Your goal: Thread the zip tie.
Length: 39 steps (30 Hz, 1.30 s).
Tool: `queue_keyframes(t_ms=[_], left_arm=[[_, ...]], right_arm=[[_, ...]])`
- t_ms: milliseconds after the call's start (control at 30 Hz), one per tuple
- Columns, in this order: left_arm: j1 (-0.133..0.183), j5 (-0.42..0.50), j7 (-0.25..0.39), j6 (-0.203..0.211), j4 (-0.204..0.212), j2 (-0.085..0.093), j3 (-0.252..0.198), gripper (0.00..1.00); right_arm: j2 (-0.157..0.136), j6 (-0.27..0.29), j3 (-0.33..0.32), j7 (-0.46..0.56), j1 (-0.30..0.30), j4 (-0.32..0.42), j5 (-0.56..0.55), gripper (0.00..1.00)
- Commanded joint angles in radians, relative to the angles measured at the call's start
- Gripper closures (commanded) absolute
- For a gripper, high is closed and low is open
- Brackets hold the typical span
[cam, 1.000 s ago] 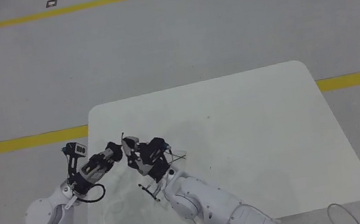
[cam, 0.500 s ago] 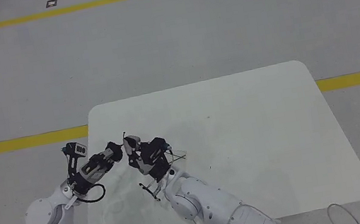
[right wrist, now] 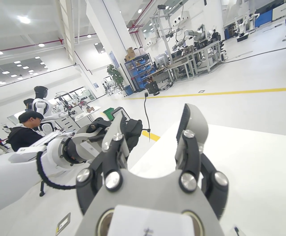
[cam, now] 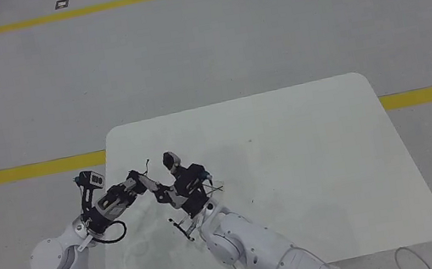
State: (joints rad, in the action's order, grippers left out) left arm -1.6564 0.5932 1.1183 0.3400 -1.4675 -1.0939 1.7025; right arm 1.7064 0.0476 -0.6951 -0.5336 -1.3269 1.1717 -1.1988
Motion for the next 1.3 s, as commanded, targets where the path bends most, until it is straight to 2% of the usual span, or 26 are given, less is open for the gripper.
queue_keyframes(t_ms=[0, 100, 133, 167, 267, 367, 467, 500, 600, 700, 800, 933, 1167, 1267], left_arm=[[0.0, 0.0, 0.0, 0.0, 0.0, 0.0, 0.0, 1.0], [0.0, 0.0, 0.0, 0.0, 0.0, 0.0, 0.0, 1.0], [0.0, 0.0, 0.0, 0.0, 0.0, 0.0, 0.0, 1.0], [0.0, 0.0, 0.0, 0.0, 0.0, 0.0, 0.0, 1.0], [0.0, 0.0, 0.0, 0.0, 0.0, 0.0, 0.0, 1.0], [0.001, 0.006, -0.011, -0.008, -0.002, -0.001, -0.003, 1.0], [-0.002, 0.082, -0.016, -0.069, -0.017, -0.001, -0.007, 1.0], [-0.002, 0.134, -0.002, -0.11, -0.02, -0.001, -0.002, 1.0], [-0.003, 0.227, 0.032, -0.19, -0.026, 0.002, 0.013, 1.0], [-0.006, 0.34, 0.085, -0.304, -0.033, 0.004, 0.02, 1.0], [-0.007, 0.413, 0.123, -0.398, -0.034, 0.006, 0.022, 1.0], [-0.008, 0.471, 0.142, -0.49, -0.035, 0.009, 0.021, 1.0], [-0.005, 0.459, 0.142, -0.486, -0.045, 0.011, 0.025, 1.0], [-0.001, 0.444, 0.104, -0.475, -0.05, 0.011, 0.023, 1.0]], right_arm=[[-0.004, 0.0, -0.009, -0.007, -0.008, 0.006, -0.004, 0.27], [-0.013, 0.006, -0.035, -0.024, -0.026, 0.016, -0.004, 0.13], [-0.016, 0.01, -0.045, -0.029, -0.032, 0.019, -0.003, 0.03], [-0.02, 0.014, -0.056, -0.033, -0.038, 0.023, -0.002, 0.0], [-0.031, 0.019, -0.09, -0.011, -0.061, 0.037, 0.02, 0.0], [-0.031, 0.019, -0.09, -0.011, -0.061, 0.037, 0.02, 0.0], [-0.031, 0.019, -0.09, -0.011, -0.061, 0.037, 0.02, 0.0], [-0.031, 0.019, -0.09, -0.011, -0.061, 0.037, 0.02, 0.0], [-0.031, 0.019, -0.09, -0.011, -0.061, 0.037, 0.02, 0.0], [-0.031, 0.019, -0.09, -0.011, -0.061, 0.037, 0.02, 0.0], [-0.031, 0.019, -0.09, -0.011, -0.061, 0.037, 0.02, 0.0], [-0.031, 0.019, -0.09, -0.011, -0.061, 0.037, 0.02, 0.0], [-0.031, 0.019, -0.09, -0.011, -0.061, 0.037, 0.02, 0.0], [-0.039, -0.016, -0.072, -0.047, -0.05, 0.043, -0.126, 0.0]])
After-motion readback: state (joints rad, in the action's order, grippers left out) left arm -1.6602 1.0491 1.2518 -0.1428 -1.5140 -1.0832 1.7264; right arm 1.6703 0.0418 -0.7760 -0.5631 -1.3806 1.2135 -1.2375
